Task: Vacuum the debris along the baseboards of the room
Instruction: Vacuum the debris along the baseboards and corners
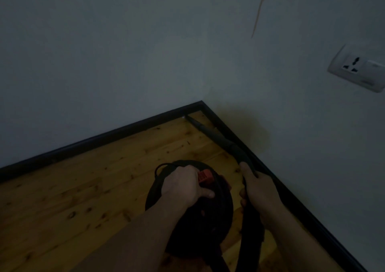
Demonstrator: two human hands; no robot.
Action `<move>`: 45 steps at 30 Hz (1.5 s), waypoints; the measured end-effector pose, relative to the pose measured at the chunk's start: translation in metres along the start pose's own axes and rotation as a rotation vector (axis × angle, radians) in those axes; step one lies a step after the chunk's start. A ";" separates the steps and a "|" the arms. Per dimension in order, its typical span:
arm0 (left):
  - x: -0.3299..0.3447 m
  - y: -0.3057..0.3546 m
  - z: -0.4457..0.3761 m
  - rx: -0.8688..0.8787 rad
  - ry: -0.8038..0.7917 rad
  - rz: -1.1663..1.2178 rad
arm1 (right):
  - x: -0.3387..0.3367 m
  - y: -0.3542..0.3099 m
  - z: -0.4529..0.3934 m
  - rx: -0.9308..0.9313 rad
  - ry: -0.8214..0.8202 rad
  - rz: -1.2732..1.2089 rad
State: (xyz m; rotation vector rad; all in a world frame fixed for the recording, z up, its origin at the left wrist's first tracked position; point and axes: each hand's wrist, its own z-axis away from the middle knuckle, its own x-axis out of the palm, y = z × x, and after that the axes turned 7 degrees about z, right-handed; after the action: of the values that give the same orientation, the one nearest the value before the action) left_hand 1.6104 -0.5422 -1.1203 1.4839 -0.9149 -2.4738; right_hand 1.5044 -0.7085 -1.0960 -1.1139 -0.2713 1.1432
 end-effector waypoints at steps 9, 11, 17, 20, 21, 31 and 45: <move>0.002 -0.003 -0.002 0.017 0.008 -0.012 | 0.005 -0.005 -0.002 0.010 -0.032 -0.019; 0.003 -0.004 -0.003 0.020 0.008 -0.013 | 0.006 -0.007 -0.006 0.019 -0.051 -0.045; 0.004 -0.004 -0.004 0.022 0.007 -0.005 | 0.001 -0.004 -0.010 0.022 -0.033 -0.046; 0.003 -0.004 -0.003 0.014 0.020 -0.022 | -0.003 -0.002 -0.005 0.040 -0.019 -0.031; 0.003 -0.004 -0.003 0.015 0.019 -0.029 | -0.004 -0.001 -0.002 0.049 -0.019 -0.045; -0.004 -0.004 0.000 0.079 -0.090 -0.098 | -0.018 0.002 0.018 0.083 -0.005 -0.089; -0.010 -0.001 0.011 0.145 -0.256 -0.164 | -0.019 0.006 0.032 0.069 0.050 -0.139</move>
State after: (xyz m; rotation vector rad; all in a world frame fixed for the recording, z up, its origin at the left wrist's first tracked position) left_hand 1.6068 -0.5328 -1.1093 1.3525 -1.0752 -2.8217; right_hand 1.4710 -0.7066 -1.0790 -1.0449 -0.2646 0.9933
